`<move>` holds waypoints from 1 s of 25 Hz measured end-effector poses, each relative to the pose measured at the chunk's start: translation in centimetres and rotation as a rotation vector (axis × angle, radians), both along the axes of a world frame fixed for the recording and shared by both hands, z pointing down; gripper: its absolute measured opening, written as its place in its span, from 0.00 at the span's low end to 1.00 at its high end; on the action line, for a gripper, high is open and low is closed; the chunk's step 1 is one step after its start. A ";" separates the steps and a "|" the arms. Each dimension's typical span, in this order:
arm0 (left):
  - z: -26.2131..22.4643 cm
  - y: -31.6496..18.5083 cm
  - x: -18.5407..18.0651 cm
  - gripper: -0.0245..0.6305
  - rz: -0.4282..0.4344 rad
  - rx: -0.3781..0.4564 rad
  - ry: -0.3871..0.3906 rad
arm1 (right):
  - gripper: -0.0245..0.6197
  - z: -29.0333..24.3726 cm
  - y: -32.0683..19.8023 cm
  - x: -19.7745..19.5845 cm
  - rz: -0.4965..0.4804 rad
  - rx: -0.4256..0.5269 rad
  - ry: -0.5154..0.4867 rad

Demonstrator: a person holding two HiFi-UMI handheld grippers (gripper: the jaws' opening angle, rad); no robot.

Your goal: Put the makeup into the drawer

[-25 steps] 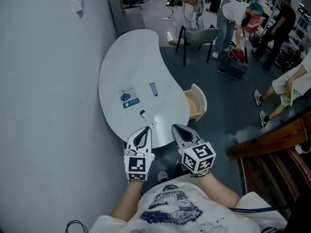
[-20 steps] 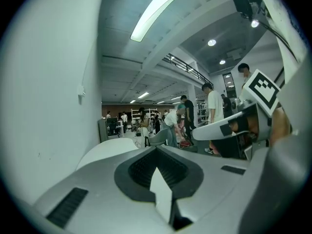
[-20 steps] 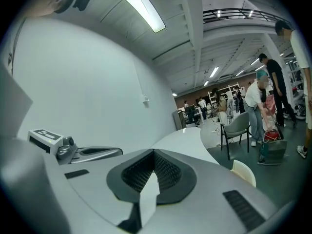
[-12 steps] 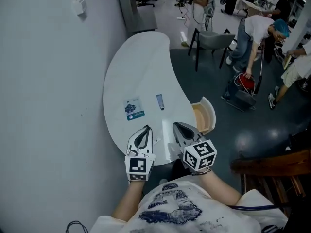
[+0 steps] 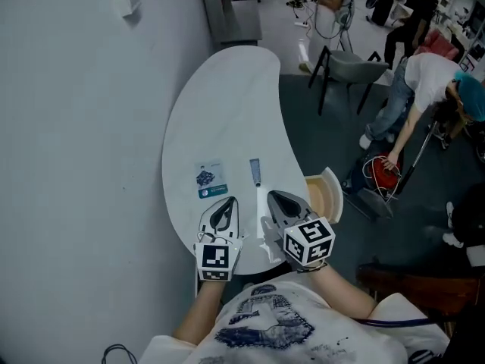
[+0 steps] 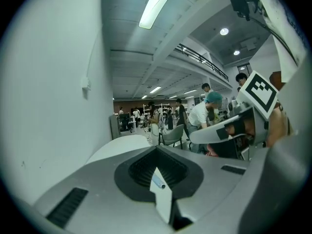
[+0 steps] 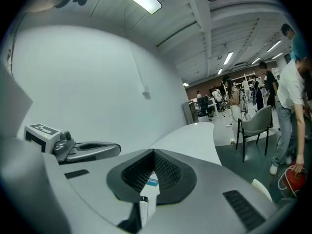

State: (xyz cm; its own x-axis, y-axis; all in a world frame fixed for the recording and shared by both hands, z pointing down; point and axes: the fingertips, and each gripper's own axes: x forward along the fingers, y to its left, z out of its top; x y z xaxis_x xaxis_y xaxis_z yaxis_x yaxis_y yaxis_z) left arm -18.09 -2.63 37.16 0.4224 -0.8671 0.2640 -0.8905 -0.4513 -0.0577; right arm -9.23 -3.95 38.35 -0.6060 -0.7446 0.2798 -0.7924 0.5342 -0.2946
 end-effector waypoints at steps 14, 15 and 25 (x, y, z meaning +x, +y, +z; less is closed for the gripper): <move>3.4 -6.4 0.8 0.11 -0.100 -0.078 -0.024 | 0.07 3.8 -7.1 1.2 -0.080 -0.070 0.025; 3.5 -6.8 0.8 0.11 -0.105 -0.084 -0.027 | 0.07 4.0 -7.5 1.3 -0.081 -0.077 0.027; 4.8 -9.1 -0.8 0.11 -0.106 -0.122 -0.036 | 0.07 6.5 -9.8 0.5 -0.045 -0.139 0.055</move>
State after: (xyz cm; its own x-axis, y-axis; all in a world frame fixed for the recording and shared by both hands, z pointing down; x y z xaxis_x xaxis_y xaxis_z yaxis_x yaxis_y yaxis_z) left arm -18.93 -11.74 41.97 0.3190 -0.8667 0.3836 -0.9317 -0.3610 -0.0409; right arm -8.74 -13.76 44.80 -0.6192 -0.6684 0.4121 -0.7852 0.5268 -0.3255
